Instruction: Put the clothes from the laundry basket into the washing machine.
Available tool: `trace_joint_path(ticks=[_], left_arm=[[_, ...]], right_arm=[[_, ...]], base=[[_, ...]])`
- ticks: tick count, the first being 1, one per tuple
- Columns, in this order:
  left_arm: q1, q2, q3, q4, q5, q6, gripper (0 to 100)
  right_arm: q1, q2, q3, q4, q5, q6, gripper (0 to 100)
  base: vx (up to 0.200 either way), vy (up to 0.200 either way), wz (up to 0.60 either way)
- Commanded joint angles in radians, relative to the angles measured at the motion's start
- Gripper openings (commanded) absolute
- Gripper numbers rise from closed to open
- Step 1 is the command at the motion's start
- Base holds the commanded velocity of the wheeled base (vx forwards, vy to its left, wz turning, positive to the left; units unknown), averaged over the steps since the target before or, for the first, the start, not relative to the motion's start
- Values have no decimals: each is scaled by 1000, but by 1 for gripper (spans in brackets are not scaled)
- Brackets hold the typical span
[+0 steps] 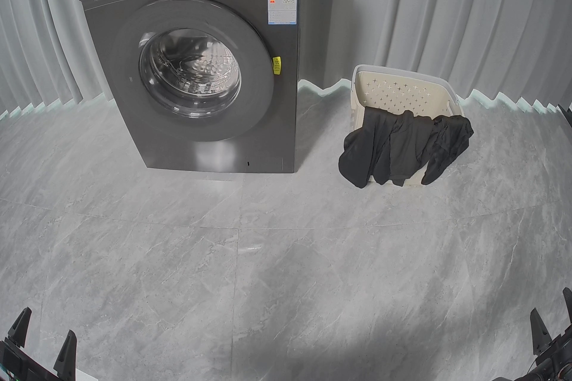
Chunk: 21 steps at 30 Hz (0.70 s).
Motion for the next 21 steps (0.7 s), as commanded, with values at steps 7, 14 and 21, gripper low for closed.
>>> trace_joint_path(ticks=[7, 14, 21], left_arm=[[0, -16, 16, 0, 0, -3, 100], [0, -16, 16, 0, 0, 5, 100], [0, -16, 16, 0, 0, 7, 100]], right_arm=[[0, -16, 18, 1, 0, -2, 100], [0, -16, 18, 1, 0, -1, 100], [0, -16, 18, 1, 1, -2, 100]], base=[[200, 0, 0], [171, 0, 0], [0, 0, 0]])
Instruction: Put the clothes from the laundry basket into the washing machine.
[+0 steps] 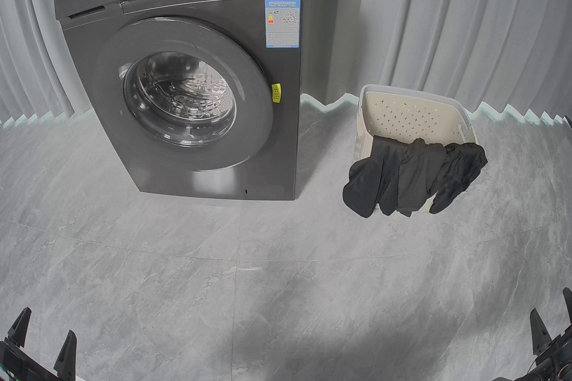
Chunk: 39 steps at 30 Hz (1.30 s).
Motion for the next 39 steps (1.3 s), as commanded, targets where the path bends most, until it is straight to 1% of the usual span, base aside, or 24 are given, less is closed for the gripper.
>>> trace_joint_path(ticks=[1, 2, 8, 18, 25, 39], left_arm=[[0, -17, 16, -1, 1, 0, 100], [0, -17, 16, -1, 1, 0, 100], [0, -17, 16, -1, 1, 0, 100], [0, -17, 16, -1, 1, 0, 100], [0, -17, 16, -1, -1, -8, 100], [0, -17, 16, -1, 2, -10, 100]], right_arm=[[0, -16, 18, 0, 0, -2, 100], [0, -16, 18, 0, 0, -2, 100], [0, -16, 18, 0, 5, -2, 100], [0, -16, 18, 0, 5, 0, 100], [0, -16, 18, 0, 5, -2, 100], [0, -16, 18, 0, 5, -2, 100]], base=[[0, 0, 0], [0, 0, 0], [0, 0, -600], [0, 0, 0], [0, 0, 0], [200, 0, 0]])
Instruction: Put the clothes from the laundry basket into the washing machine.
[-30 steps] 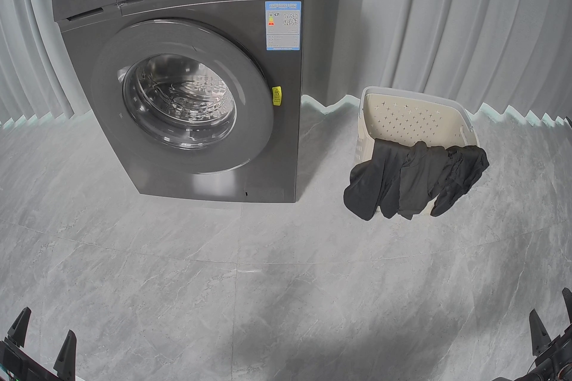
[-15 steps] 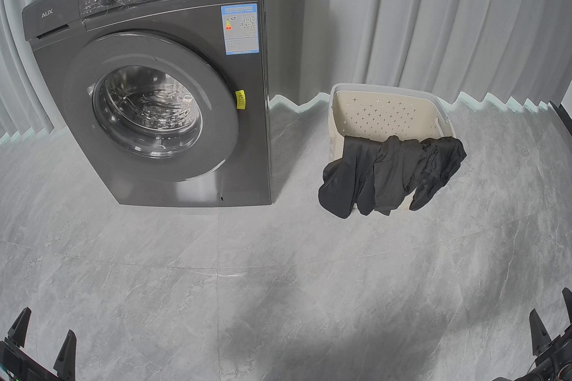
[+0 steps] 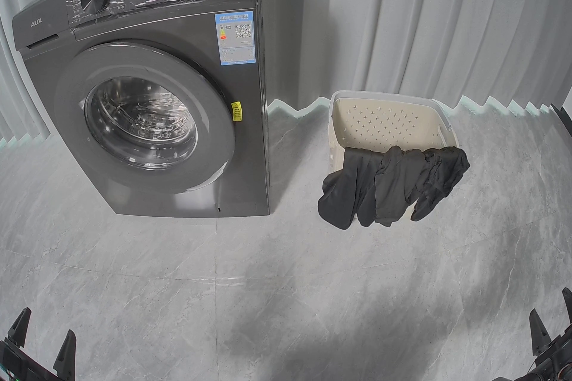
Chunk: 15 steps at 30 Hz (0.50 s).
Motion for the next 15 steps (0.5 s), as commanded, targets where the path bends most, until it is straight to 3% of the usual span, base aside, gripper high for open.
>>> trace_joint_path(ticks=[1, 7, 15], left_arm=[[0, -16, 16, 0, 1, 0, 100], [0, -16, 16, 0, 1, 0, 100], [0, -16, 16, 0, 1, 1, 100]], right_arm=[[0, -16, 18, 0, 0, 0, 100], [0, -16, 18, 0, 0, 1, 100], [0, -16, 18, 0, 0, 0, 100]], base=[[200, 0, 0], [200, 0, 0], [0, 0, 0]])
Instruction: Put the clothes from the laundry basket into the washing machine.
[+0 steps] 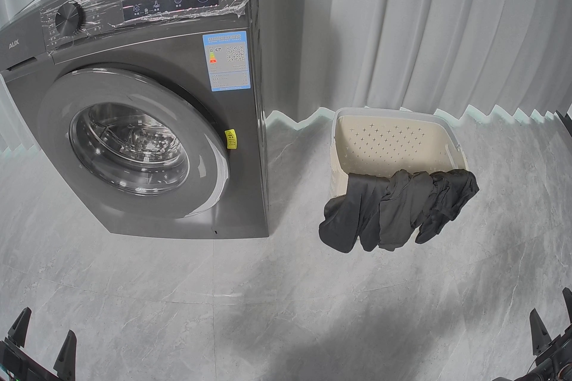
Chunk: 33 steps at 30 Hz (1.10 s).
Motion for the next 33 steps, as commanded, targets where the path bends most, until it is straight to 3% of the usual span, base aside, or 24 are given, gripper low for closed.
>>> trace_joint_path(ticks=[1, 7, 33], left_arm=[[1, -16, 16, 0, 0, 0, 100], [1, -16, 16, 0, 2, -3, 100], [1, -16, 16, 0, 2, -2, 100]], right_arm=[[1, -16, 18, 0, 0, 0, 100], [1, -16, 18, 0, 0, 2, 100], [1, -16, 18, 0, 0, 0, 100]], base=[[0, 0, 0], [0, 0, 0], [0, -200, 0]])
